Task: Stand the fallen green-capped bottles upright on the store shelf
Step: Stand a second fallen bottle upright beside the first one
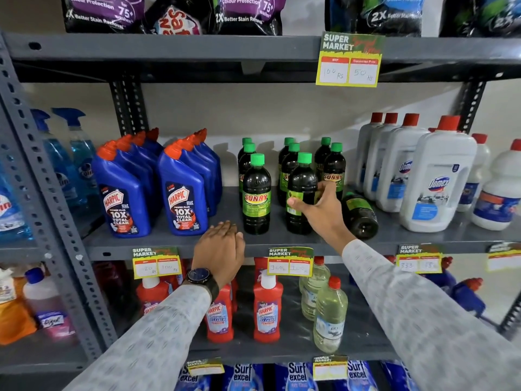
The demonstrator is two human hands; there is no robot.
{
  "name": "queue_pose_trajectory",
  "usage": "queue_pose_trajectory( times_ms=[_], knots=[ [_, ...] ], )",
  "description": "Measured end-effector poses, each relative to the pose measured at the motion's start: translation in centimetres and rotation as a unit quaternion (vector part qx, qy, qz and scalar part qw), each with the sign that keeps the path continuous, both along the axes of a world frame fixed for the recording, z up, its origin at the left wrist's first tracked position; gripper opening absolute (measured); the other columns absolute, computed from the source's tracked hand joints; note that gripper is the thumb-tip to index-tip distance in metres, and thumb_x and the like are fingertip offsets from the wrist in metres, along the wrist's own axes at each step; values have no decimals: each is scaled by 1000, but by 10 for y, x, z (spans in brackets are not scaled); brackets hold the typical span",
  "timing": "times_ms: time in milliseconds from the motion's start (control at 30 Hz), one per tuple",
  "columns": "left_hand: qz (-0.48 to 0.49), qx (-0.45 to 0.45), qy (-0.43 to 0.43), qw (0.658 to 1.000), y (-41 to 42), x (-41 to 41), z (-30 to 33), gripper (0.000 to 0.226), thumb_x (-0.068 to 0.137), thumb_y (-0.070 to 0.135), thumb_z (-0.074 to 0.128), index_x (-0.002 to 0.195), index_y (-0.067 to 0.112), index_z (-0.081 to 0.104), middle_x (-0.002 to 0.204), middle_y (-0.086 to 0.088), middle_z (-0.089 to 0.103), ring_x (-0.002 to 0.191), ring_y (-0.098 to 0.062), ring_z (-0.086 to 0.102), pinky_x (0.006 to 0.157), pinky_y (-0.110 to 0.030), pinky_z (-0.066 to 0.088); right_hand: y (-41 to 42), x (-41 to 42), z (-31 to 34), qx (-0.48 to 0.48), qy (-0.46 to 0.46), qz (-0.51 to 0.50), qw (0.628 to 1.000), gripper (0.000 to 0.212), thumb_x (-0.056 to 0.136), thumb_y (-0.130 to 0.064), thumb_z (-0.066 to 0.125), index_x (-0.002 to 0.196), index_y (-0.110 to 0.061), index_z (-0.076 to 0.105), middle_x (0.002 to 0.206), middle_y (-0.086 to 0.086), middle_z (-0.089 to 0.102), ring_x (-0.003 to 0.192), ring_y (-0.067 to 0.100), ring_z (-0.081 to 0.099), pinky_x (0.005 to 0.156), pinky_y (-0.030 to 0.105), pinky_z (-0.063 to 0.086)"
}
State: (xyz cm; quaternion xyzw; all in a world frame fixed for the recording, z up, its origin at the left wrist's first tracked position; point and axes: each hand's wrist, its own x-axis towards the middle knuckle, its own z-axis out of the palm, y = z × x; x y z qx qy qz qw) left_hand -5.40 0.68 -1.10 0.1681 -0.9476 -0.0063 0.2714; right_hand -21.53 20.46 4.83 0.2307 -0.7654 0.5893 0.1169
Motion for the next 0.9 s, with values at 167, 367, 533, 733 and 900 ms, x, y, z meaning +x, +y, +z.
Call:
queue_pose_trajectory(
  times_ms=[167, 367, 533, 733, 900],
  knots=[
    [5, 1, -4, 1000, -3, -1, -2, 59, 100, 41, 22, 136, 11, 58, 144, -9, 57, 135, -21, 51, 118, -37, 33, 4, -2, -12, 3, -7, 55, 998, 81, 74, -43, 90, 134, -28, 39, 112, -21, 62, 96, -10, 59, 76, 8, 45],
    [8, -1, 0, 1000, -4, -3, -4, 60, 99, 41, 21, 134, 9, 60, 142, -11, 59, 133, -22, 53, 117, -38, 35, 9, -10, -22, 0, -43, 117, 992, 66, 85, -14, 82, 143, -21, 50, 124, -5, 70, 117, 13, 65, 106, 43, 50],
    [9, 1, 4, 1000, -3, -3, -5, 61, 99, 41, 20, 132, 9, 61, 141, -10, 60, 132, -22, 54, 116, -39, 36, 6, -1, -21, 18, -13, 60, 998, 78, 73, -29, 93, 134, -23, 45, 110, -18, 64, 97, -6, 61, 73, 9, 47],
    [5, 1, 0, 1000, -3, -1, -4, 60, 100, 41, 22, 136, 10, 58, 144, -10, 57, 135, -22, 51, 118, -39, 35, 9, -3, -21, 7, -29, 97, 995, 77, 79, -29, 89, 142, -25, 44, 118, -11, 68, 109, 6, 65, 90, 23, 50],
    [5, -3, -6, 1000, -4, -3, -4, 55, 102, 39, 25, 138, 11, 56, 146, -9, 55, 137, -21, 49, 119, -37, 32, 10, -7, -21, 23, -34, 120, 992, 62, 86, -12, 80, 140, -24, 52, 121, -5, 71, 113, 13, 66, 105, 43, 50]
  ],
)
